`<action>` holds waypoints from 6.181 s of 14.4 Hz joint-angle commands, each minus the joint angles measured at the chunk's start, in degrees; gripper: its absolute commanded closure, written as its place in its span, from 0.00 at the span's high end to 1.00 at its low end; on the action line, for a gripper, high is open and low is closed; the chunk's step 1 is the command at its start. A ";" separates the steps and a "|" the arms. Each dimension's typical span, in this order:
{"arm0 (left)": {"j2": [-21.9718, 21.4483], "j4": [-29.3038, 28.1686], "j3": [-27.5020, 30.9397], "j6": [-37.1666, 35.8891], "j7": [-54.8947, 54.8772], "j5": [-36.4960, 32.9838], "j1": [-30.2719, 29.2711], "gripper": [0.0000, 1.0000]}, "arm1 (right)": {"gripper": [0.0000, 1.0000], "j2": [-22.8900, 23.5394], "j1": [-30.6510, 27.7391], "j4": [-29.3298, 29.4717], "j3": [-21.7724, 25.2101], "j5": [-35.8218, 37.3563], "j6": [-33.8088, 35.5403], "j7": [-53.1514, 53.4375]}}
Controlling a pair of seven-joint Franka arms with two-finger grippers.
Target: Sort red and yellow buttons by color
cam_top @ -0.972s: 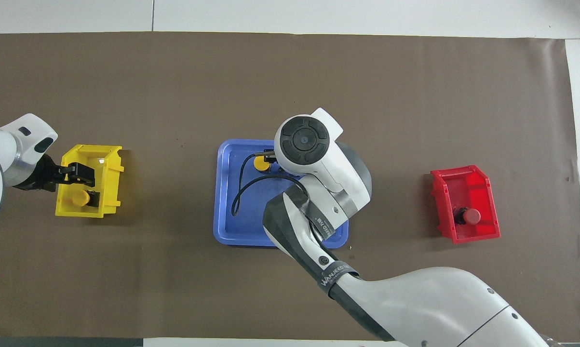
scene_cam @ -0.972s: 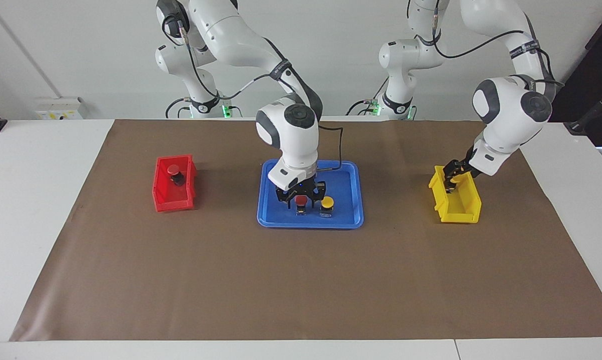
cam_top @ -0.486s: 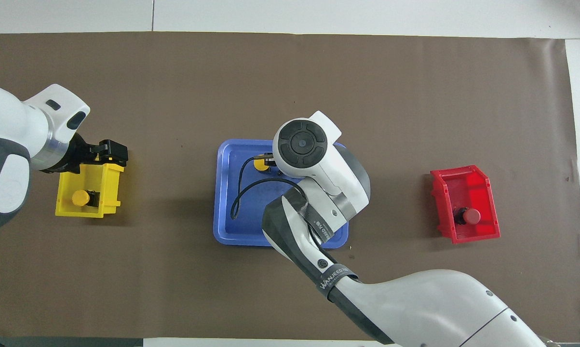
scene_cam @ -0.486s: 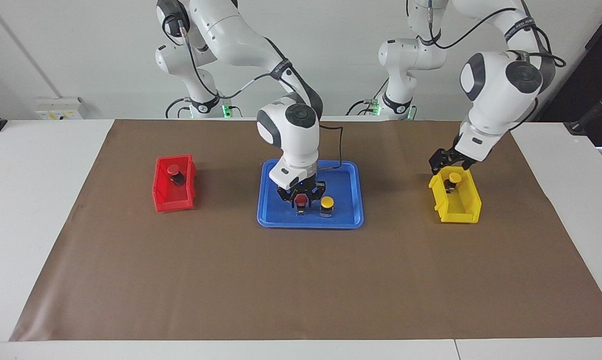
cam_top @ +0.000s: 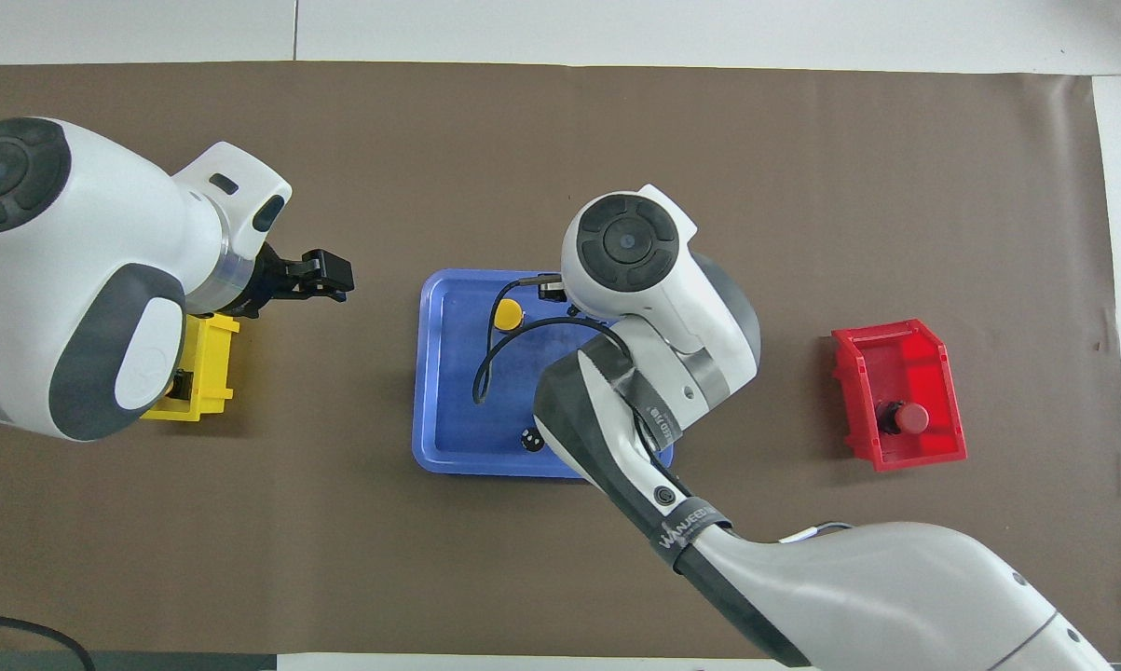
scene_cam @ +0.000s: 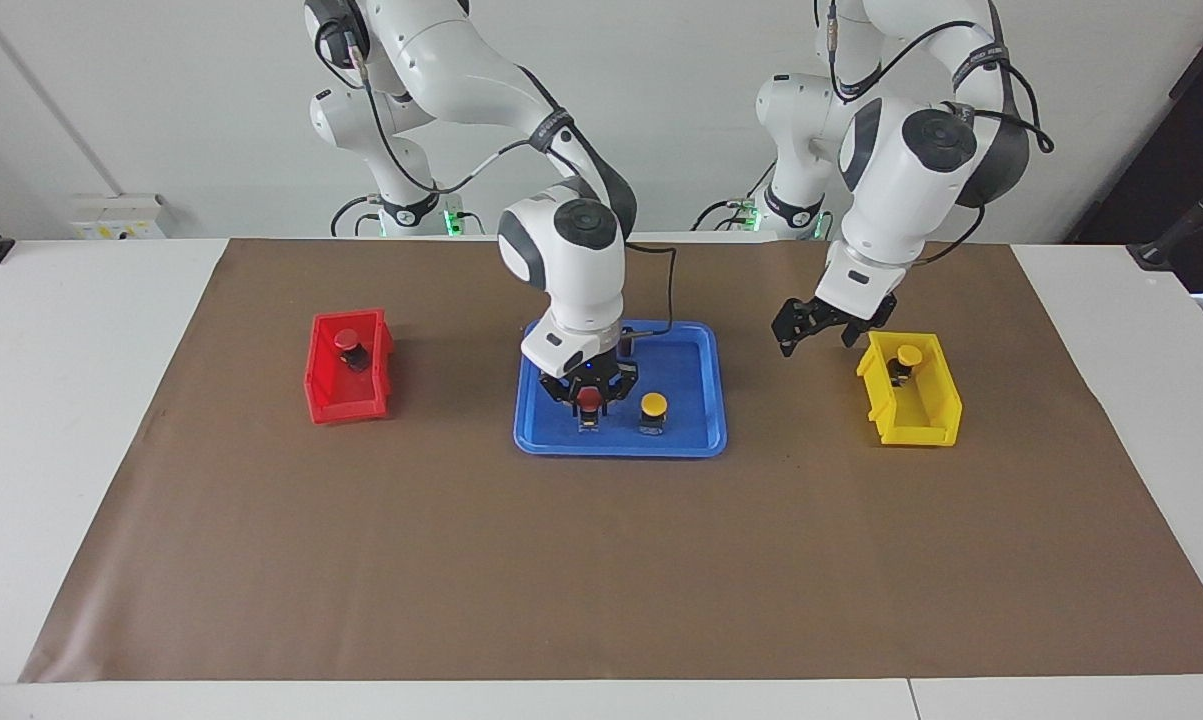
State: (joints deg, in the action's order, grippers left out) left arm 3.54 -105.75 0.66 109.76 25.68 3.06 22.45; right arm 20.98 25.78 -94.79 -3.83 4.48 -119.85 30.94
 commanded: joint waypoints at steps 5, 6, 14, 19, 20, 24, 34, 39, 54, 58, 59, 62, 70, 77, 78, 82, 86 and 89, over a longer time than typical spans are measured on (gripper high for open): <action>10.86 10.03 0.66 2.29 11.75 0.10 10.15 1.00 | 0.21 -14.72 -18.90 -5.73 -0.66 -4.66 15.09 -26.06; 12.53 10.21 0.74 2.47 12.28 0.02 11.99 1.00 | 0.21 -15.87 -20.57 -7.58 -0.57 -4.92 15.09 -29.58; 23.09 17.51 0.74 5.02 18.00 -2.09 15.43 0.99 | 0.21 -21.76 -32.28 -23.57 -0.57 -8.17 3.94 -45.61; 23.01 15.58 0.83 7.39 18.00 -2.09 15.26 0.88 | 0.21 -22.91 -32.19 -28.59 -0.57 -8.17 0.33 -45.88; 23.01 15.31 0.83 7.83 18.00 -2.09 15.34 0.87 | 0.21 -23.35 -32.28 -30.17 -0.57 -8.26 -1.50 -46.66; 22.13 11.53 0.74 10.12 18.00 -2.09 15.43 0.86 | 0.21 -25.46 -33.07 -36.15 -0.57 -8.26 -6.43 -47.37; 21.60 11.44 0.66 8.54 22.21 -1.83 16.84 0.54 | 0.22 -24.58 -32.81 -41.78 -0.57 -8.26 -13.82 -47.46; 20.47 11.61 0.66 7.57 21.87 -1.57 16.49 0.13 | 0.53 -24.67 -32.63 -42.32 -0.48 -8.26 -14.79 -47.90; 4.73 9.87 1.45 -13.44 -12.82 2.21 -10.82 0.02 | 0.71 -23.35 -32.46 -22.49 -0.74 -7.91 8.02 -47.46; 3.32 5.90 1.45 -10.02 -24.97 2.21 -20.33 0.02 | 0.93 -26.77 -32.46 -18.06 -0.74 -7.30 16.30 -46.93; 3.40 5.12 1.53 -8.53 -25.16 2.21 -20.60 0.02 | 1.00 -27.82 -32.46 -17.10 -0.74 -7.30 18.06 -46.93; 2.97 -1.20 1.62 -1.24 -26.04 2.21 -21.39 0.02 | 1.00 -28.01 -32.46 -11.75 -0.92 -6.34 24.91 -44.92; 3.05 -8.15 1.62 7.64 -25.16 2.21 -21.31 0.02 | 1.00 -25.73 -33.16 -3.56 -1.36 -3.25 29.76 -43.42; 3.76 -10.97 1.53 12.22 -23.50 2.21 -22.98 0.02 | 1.00 -22.56 -27.71 1.63 3.56 -1.75 32.67 -39.20; 3.67 -11.41 1.53 12.84 -22.62 2.21 -22.98 0.02 | 1.00 -22.65 -27.80 1.72 2.87 -1.85 32.84 -38.94; 2.88 -14.75 1.53 15.91 -22.78 2.21 -22.80 0.02 | 1.00 -23.18 -28.24 1.46 2.68 -1.93 33.02 -38.76; 3.58 -14.75 1.45 15.83 -22.78 2.21 -22.01 0.03 | 1.00 -23.35 -27.62 1.45 2.68 -1.93 33.02 -37.35; 3.67 -14.49 1.45 15.66 -22.96 2.21 -22.10 0.52 | 1.00 -23.35 -27.53 1.45 2.60 -1.93 33.02 -37.26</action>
State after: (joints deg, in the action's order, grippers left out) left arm 8.43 -118.60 1.86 124.18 2.41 4.26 -0.16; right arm -2.39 -1.73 -94.17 -1.21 3.07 -87.96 -7.20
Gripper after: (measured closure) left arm 0.568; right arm 0.000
